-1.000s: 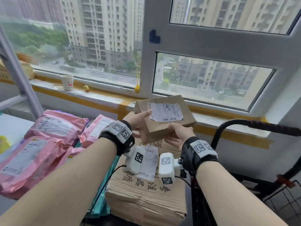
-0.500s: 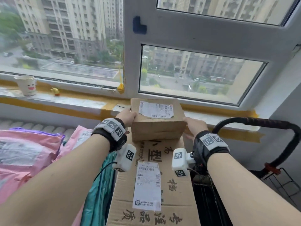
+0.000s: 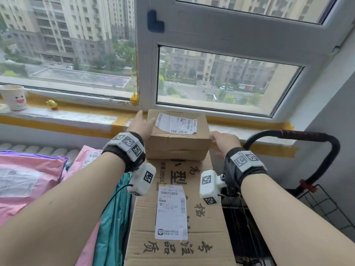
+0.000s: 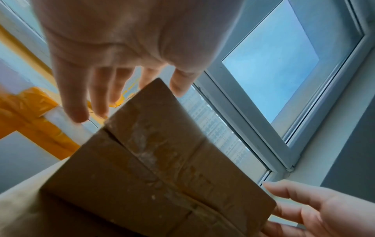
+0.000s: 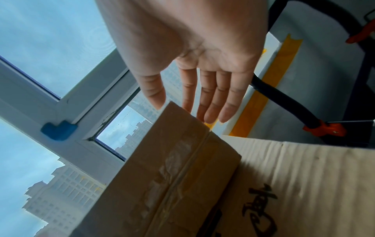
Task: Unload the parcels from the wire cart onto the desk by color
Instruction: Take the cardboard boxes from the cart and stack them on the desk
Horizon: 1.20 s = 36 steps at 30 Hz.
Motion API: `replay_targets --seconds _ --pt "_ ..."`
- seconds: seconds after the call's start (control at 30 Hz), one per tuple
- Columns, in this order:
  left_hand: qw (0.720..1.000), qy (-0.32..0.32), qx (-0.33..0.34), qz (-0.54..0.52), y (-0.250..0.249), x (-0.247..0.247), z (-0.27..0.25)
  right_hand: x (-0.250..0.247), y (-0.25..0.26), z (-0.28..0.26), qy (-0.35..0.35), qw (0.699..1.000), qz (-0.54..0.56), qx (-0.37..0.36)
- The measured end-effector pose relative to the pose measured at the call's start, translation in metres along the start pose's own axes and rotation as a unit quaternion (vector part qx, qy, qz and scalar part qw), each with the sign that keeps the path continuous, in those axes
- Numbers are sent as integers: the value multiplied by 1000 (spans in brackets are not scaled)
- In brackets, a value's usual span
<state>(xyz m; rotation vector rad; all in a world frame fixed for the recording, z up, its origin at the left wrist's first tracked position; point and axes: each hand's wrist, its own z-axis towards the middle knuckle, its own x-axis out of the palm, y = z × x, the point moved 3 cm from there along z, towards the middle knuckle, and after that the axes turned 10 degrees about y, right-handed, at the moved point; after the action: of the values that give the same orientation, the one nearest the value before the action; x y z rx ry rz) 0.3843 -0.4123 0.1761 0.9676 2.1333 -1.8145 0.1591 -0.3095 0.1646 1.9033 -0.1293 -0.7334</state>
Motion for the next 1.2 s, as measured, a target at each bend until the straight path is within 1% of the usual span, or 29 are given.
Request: replay_targets --seconds 0.03,0.1,0.17,0.23,0.37,0.43,0.5,0.57,0.67,0.77,0.9,1.03,1.13,1.2 --pt "999 -23 16 16 -6 -2 -4 -7 0 -3 -11 1000 -19 -11" --pt "996 -47 56 45 -26 -3 -13 -27 -1 -13 -31 998 -47 -34" --pt "990 -58 100 76 -51 7 -24 -52 -7 -23 -40 995 -74 -51" --pt "983 -51 145 103 -79 32 -37 -78 -19 -33 -27 994 -85 -58" --pt "967 25 220 123 -128 115 -73 -138 -63 -59 -29 996 -78 -37" --pt "963 48 234 124 -145 162 -94 -172 -94 -73 -32 996 -83 -23" --pt "962 64 241 112 -156 210 -116 -206 -128 -89 -21 996 -88 -10" --pt "959 78 243 124 -162 260 -138 -242 -165 -104 -8 997 -82 3" --pt "954 139 214 155 -161 341 -169 -296 -226 -124 -15 997 -62 32" --pt "946 211 160 185 -141 417 -192 -341 -288 -134 -4 995 -67 71" --pt "942 270 73 186 -104 484 -211 -374 -354 -132 22 987 -56 152" --pt "934 298 24 197 -70 522 -211 -374 -401 -123 47 980 -31 193" --pt "932 311 -21 187 -37 543 -202 -358 -429 -116 70 973 -10 218" --pt "932 316 -59 169 -8 556 -197 -342 -448 -112 89 966 -15 243"
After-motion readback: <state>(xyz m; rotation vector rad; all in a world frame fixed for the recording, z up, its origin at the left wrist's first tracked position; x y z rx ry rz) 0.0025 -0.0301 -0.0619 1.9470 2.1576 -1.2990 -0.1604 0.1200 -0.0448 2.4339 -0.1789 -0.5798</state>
